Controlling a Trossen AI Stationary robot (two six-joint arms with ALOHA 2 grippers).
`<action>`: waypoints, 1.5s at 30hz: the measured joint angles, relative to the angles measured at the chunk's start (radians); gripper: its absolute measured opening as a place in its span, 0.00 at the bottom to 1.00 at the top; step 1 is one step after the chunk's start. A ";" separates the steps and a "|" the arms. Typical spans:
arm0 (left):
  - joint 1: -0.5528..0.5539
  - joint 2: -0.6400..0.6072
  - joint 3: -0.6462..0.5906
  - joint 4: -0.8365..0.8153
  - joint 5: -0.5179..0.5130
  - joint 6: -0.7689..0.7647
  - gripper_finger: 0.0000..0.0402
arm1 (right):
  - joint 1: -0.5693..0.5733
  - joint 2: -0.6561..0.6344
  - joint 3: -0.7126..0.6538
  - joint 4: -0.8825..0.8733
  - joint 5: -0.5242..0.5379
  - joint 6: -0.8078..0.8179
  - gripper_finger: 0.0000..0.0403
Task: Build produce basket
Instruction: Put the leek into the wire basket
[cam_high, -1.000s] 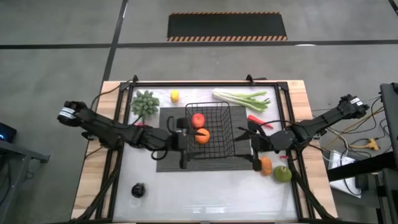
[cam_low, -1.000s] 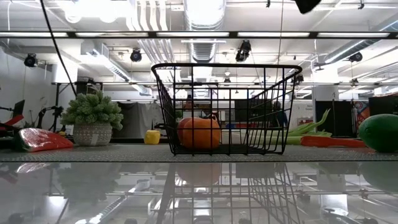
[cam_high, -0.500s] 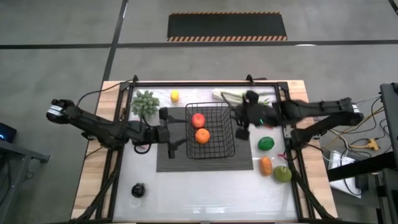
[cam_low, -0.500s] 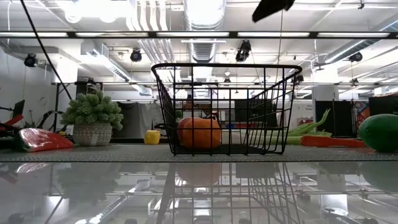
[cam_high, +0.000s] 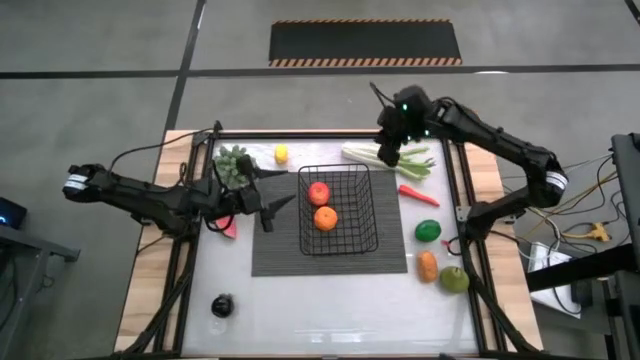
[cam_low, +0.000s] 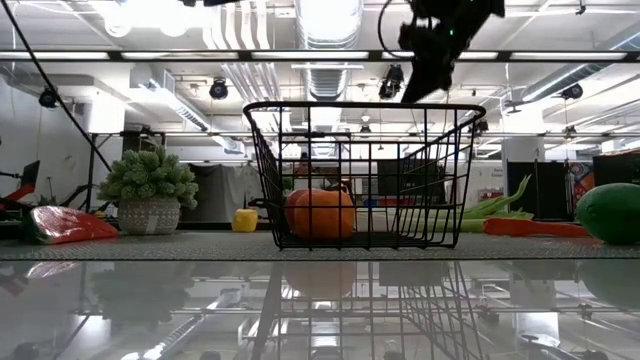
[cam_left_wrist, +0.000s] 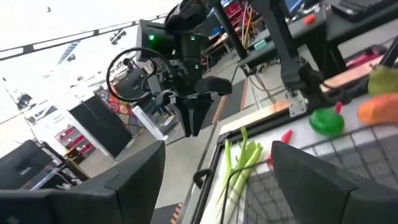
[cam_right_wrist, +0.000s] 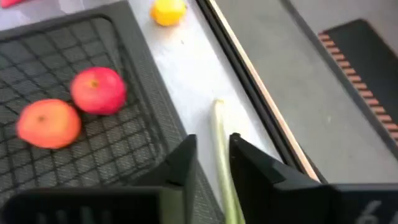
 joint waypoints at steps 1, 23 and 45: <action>0.002 -0.006 -0.007 0.001 0.000 0.017 0.68 | -0.024 0.012 0.000 0.001 -0.007 -0.011 0.28; 0.009 -0.130 -0.101 0.046 -0.029 0.209 0.68 | -0.165 0.387 -0.056 0.005 -0.010 -0.324 0.71; 0.009 -0.172 -0.119 0.049 -0.030 0.204 0.68 | -0.164 0.530 -0.057 0.046 0.025 -0.321 0.67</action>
